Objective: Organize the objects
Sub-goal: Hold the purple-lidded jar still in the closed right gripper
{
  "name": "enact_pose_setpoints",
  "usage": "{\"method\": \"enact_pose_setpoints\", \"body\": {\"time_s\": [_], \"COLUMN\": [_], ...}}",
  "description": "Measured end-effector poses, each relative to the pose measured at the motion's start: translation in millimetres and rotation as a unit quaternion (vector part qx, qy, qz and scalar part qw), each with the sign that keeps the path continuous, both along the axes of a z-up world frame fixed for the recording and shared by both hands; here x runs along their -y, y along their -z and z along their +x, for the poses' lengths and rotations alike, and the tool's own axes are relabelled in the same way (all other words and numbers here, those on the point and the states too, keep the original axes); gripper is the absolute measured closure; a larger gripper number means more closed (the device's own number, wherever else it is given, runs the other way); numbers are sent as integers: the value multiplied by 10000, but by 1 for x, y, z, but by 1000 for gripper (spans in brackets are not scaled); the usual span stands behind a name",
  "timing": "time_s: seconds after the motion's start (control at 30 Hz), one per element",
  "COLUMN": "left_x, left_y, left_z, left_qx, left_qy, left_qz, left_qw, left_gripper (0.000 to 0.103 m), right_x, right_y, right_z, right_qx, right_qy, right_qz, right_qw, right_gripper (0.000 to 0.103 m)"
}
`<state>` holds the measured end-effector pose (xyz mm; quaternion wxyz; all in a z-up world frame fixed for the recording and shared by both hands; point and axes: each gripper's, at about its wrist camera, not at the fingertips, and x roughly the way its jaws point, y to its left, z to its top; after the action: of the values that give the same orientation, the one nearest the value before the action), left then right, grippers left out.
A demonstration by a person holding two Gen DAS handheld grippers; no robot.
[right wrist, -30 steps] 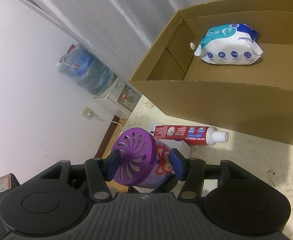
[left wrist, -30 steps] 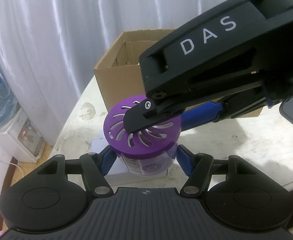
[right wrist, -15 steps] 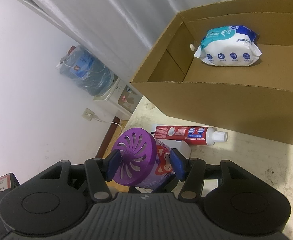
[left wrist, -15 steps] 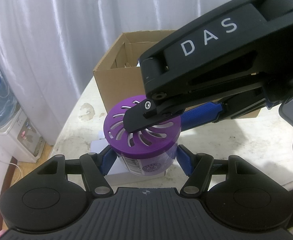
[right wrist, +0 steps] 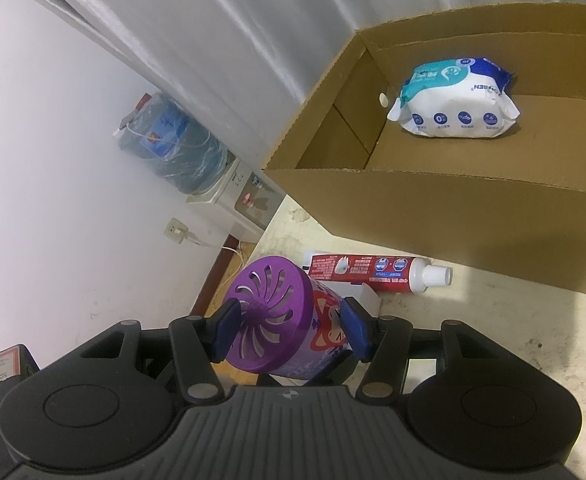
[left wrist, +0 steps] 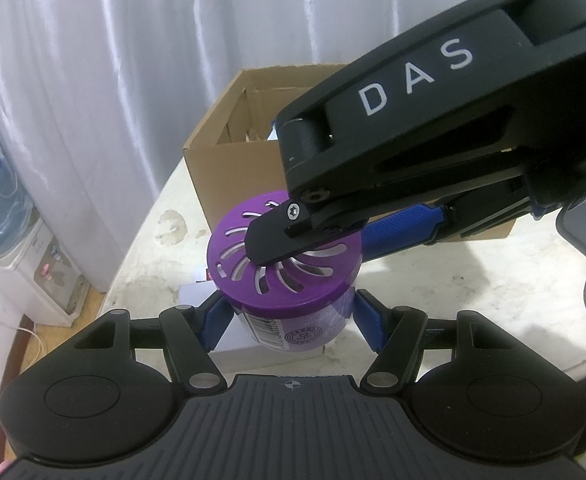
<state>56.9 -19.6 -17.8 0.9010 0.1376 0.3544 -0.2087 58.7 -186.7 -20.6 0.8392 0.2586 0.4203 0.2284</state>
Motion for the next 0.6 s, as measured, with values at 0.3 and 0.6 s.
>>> {"method": "enact_pose_setpoints", "body": {"time_s": [0.3,0.6], "left_x": [0,0], "left_y": [1,0], "left_z": [-1,-2], "left_qx": [32,43], "left_qy": [-12,-9], "left_qz": [-15,-14], "left_qw": [10000,10000], "left_gripper": [38,38], "right_x": [0,0], "right_y": [-3,-3], "right_z": [-2,-3], "right_qx": [45,59], "right_qy": [-4,0], "right_qz": [-14,-5], "right_qw": [10000,10000], "right_gripper": [44,44]}}
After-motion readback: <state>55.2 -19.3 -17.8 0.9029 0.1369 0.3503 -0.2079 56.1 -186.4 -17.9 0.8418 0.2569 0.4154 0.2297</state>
